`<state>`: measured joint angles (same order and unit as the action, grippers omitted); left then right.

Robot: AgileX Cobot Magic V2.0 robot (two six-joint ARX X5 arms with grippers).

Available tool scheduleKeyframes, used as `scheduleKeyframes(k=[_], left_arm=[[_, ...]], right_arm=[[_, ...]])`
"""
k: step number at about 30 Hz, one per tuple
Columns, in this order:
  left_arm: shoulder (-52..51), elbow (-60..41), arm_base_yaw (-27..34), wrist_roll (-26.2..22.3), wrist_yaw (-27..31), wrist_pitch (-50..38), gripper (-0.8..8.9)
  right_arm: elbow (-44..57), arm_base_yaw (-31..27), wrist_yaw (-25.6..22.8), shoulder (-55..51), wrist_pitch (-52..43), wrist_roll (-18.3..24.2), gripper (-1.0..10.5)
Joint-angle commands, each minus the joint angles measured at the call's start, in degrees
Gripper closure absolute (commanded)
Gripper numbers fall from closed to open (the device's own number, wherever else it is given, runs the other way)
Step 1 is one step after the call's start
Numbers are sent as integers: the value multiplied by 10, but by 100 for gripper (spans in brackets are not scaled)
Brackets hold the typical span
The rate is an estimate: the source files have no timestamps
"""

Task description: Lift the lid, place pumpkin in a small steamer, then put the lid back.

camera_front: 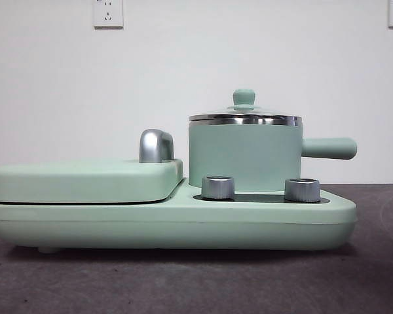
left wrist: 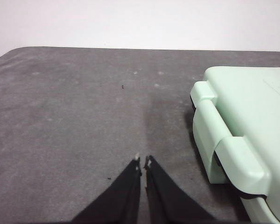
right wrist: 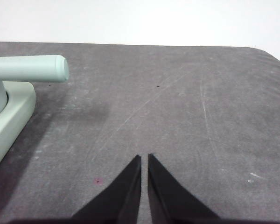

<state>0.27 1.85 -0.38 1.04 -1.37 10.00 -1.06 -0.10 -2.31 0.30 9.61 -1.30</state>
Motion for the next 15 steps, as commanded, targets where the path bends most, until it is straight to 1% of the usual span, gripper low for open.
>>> scheduleKeyframes(k=[1,15], left_arm=[[-1,-10,1,-3,3,-10,793],[-1,-10,1,-4,3,-6,793]], right_arm=[[3,0,1,-1,-6,3,926],[3,0,1,-1,-6,3,926]])
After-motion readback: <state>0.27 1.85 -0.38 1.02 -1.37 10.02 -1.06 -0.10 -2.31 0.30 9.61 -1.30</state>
